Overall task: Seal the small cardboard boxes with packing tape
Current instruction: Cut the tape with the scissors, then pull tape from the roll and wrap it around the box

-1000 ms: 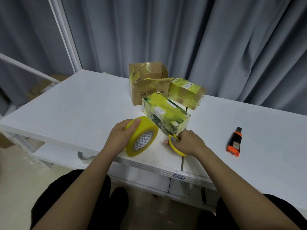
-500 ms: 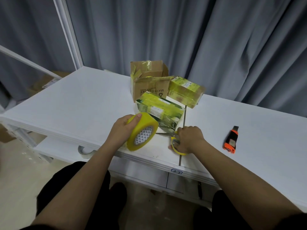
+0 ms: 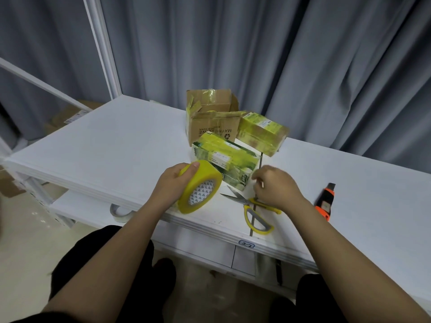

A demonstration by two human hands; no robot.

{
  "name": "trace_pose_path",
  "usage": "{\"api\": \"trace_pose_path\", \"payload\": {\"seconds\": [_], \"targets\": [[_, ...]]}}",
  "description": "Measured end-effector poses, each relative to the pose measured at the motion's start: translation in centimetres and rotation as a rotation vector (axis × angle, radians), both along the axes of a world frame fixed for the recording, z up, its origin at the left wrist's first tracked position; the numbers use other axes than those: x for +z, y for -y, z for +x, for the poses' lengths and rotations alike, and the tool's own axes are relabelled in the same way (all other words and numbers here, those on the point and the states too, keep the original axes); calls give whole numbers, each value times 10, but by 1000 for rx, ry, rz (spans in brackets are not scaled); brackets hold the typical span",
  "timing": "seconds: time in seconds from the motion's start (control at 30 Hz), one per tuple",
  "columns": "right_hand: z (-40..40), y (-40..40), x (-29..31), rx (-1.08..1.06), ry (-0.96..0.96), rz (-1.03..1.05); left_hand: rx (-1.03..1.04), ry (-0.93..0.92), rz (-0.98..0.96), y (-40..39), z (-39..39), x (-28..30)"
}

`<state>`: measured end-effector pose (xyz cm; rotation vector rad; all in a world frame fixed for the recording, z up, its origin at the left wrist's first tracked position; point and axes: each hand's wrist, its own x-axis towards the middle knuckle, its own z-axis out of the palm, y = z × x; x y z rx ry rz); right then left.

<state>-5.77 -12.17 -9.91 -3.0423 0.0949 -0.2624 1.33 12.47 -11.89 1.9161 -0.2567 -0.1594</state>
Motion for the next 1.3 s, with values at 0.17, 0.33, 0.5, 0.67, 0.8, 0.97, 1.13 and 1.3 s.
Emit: {"api": "trace_pose_path", "payload": {"seconds": [0.17,0.33,0.5,0.67,0.8,0.97,1.13,1.3], "targets": [[44,-8,-11,161,183,208,21,-9,9,2,1,-1],[70,-9,-44,69,140,248,48,14,-1,2,4,-11],[76,-11,-57,133,348,-75,58,26,-7,5,11,-12],[76,-6,-56,155,149,-225,51,18,-1,6,10,-11],[75,-6,-57,115,37,-259,50,20,14,5,8,-11],[74,-2,-48,152,-56,-248,45,16,-18,2,5,-11],[72,-8,-48,94,-42,-211,53,21,-19,0,4,-10],[75,-8,-39,82,-116,-227,26,15,-56,-2,0,-9]]}}
